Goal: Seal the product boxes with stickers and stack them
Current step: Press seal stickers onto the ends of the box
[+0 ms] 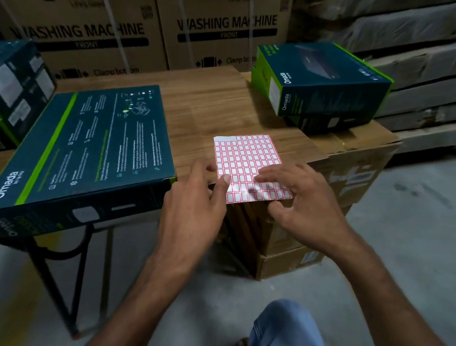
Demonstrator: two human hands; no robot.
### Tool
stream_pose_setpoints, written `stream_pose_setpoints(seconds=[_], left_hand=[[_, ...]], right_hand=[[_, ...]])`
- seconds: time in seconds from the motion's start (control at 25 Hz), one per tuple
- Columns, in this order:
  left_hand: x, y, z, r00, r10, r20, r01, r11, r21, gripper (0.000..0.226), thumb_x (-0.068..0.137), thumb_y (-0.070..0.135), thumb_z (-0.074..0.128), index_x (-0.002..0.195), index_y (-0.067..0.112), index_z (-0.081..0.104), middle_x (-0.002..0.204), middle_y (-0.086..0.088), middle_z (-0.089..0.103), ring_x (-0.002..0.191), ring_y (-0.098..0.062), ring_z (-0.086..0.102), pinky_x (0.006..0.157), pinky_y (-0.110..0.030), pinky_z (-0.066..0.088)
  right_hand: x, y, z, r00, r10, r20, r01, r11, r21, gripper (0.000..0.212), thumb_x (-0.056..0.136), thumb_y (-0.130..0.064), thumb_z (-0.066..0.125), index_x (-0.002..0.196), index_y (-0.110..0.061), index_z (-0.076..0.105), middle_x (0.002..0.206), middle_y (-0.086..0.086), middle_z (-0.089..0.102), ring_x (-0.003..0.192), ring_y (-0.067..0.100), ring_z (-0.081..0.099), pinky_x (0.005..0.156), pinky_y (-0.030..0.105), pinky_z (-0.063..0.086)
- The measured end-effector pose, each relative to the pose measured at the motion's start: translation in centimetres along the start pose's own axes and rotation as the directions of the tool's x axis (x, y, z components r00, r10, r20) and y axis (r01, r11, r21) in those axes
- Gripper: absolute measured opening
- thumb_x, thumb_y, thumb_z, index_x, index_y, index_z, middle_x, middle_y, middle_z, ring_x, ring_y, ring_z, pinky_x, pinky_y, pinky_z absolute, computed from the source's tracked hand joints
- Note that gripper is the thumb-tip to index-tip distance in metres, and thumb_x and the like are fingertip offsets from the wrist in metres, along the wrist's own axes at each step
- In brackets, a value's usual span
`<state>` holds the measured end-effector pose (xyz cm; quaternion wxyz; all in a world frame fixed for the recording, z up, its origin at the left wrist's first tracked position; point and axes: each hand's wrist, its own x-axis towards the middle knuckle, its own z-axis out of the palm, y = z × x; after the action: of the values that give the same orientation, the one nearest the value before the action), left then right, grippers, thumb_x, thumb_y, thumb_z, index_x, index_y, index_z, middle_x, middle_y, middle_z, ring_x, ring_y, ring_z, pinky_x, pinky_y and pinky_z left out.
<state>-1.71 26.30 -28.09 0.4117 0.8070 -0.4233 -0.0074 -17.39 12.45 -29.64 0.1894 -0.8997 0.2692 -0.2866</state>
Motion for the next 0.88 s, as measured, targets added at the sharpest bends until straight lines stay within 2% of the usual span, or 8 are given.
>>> stream_pose_setpoints(seconds=[0.16, 0.24, 0.32, 0.4, 0.52, 0.64, 0.8, 0.88], left_hand=[[-0.2, -0.2, 0.1, 1.0, -0.005, 0.012, 0.004, 0.996, 0.09, 0.022, 0.105, 0.052, 0.052, 0.116, 0.036, 0.043, 0.074, 0.002, 0.072, 0.076, -0.022, 0.073, 0.079, -0.046, 0.056], [-0.6, -0.3, 0.0, 0.999, -0.019, 0.029, 0.018, 0.998, 0.061, 0.021, 0.105, 0.05, 0.053, 0.116, 0.036, 0.042, 0.076, 0.003, 0.073, 0.076, -0.021, 0.074, 0.079, -0.047, 0.058], [-0.7, -0.2, 0.0, 0.998, -0.061, 0.033, 0.063, 0.996, -0.063, 0.021, 0.103, 0.05, 0.056, 0.113, 0.037, 0.043, 0.079, 0.004, 0.074, 0.075, -0.018, 0.075, 0.078, -0.047, 0.061], [-0.4, 0.0, 0.2, 0.989, -0.144, 0.041, 0.149, 0.935, -0.322, 0.026, 0.101, 0.046, 0.063, 0.116, 0.036, 0.043, 0.083, 0.002, 0.076, 0.072, -0.013, 0.076, 0.075, -0.046, 0.064], [0.5, 0.6, 1.0, 0.954, -0.283, 0.103, 0.291, 0.779, -0.556, 0.03, 0.1, 0.031, 0.069, 0.12, 0.033, 0.047, 0.103, -0.001, 0.077, 0.083, -0.008, 0.077, 0.075, -0.035, 0.064], [0.8, 0.8, 1.7, 0.938, -0.299, 0.176, 0.337, 0.661, -0.67, 0.029, 0.098, 0.009, 0.069, 0.114, 0.031, 0.058, 0.128, -0.01, 0.07, 0.105, -0.021, 0.074, 0.089, -0.043, 0.062], [-1.0, 0.4, -0.1, 0.994, -0.112, 0.015, 0.099, 0.8, -0.591, 0.038, 0.094, 0.006, 0.067, 0.119, 0.033, 0.056, 0.131, -0.001, 0.067, 0.117, -0.02, 0.069, 0.102, -0.054, 0.056], [-2.6, 0.3, -1.6, 0.999, -0.016, 0.039, 0.036, 0.783, -0.621, 0.039, 0.096, 0.007, 0.067, 0.121, 0.032, 0.05, 0.13, -0.009, 0.068, 0.114, -0.024, 0.072, 0.099, -0.058, 0.057]], right_hand=[[0.0, 0.2, 0.3, 0.997, -0.076, 0.024, 0.078, 0.991, -0.106, 0.06, 0.077, -0.017, 0.081, 0.133, -0.034, 0.066, 0.139, -0.016, 0.061, 0.132, 0.005, 0.04, 0.103, 0.035, 0.029], [0.3, 0.3, 0.8, 0.994, -0.112, -0.007, 0.109, 0.979, -0.171, 0.054, 0.078, -0.018, 0.084, 0.129, -0.031, 0.069, 0.134, -0.013, 0.066, 0.13, 0.011, 0.047, 0.102, 0.037, 0.033], [0.4, 0.2, 1.2, 0.987, -0.14, -0.079, 0.123, 0.974, -0.19, 0.036, 0.085, -0.022, 0.082, 0.12, -0.029, 0.075, 0.122, -0.011, 0.072, 0.119, 0.012, 0.055, 0.099, 0.042, 0.044], [0.0, 0.1, 1.1, 0.977, -0.165, -0.132, 0.147, 0.98, -0.134, 0.023, 0.089, -0.025, 0.076, 0.112, -0.027, 0.079, 0.112, -0.011, 0.076, 0.108, 0.009, 0.059, 0.091, 0.043, 0.051], [-1.3, -0.6, 0.8, 0.971, -0.217, -0.098, 0.218, 0.976, -0.005, 0.023, 0.09, -0.032, 0.069, 0.109, -0.027, 0.081, 0.109, -0.014, 0.076, 0.105, 0.007, 0.06, 0.084, 0.04, 0.053], [-2.6, -1.2, 0.7, 0.962, -0.272, -0.017, 0.272, 0.961, 0.042, 0.027, 0.09, -0.038, 0.065, 0.108, -0.028, 0.082, 0.111, -0.018, 0.075, 0.108, 0.006, 0.061, 0.083, 0.043, 0.056], [-3.1, -2.2, -0.4, 0.994, -0.066, -0.084, 0.093, 0.923, 0.374, 0.027, 0.084, -0.039, 0.065, 0.104, -0.029, 0.081, 0.118, -0.022, 0.072, 0.12, 0.009, 0.061, 0.093, 0.046, 0.055], [-2.1, -3.3, -0.9, 0.983, 0.104, -0.152, -0.017, 0.871, 0.491, 0.017, 0.083, -0.043, 0.068, 0.094, -0.033, 0.077, 0.128, -0.023, 0.066, 0.128, 0.008, 0.056, 0.099, 0.05, 0.053]])
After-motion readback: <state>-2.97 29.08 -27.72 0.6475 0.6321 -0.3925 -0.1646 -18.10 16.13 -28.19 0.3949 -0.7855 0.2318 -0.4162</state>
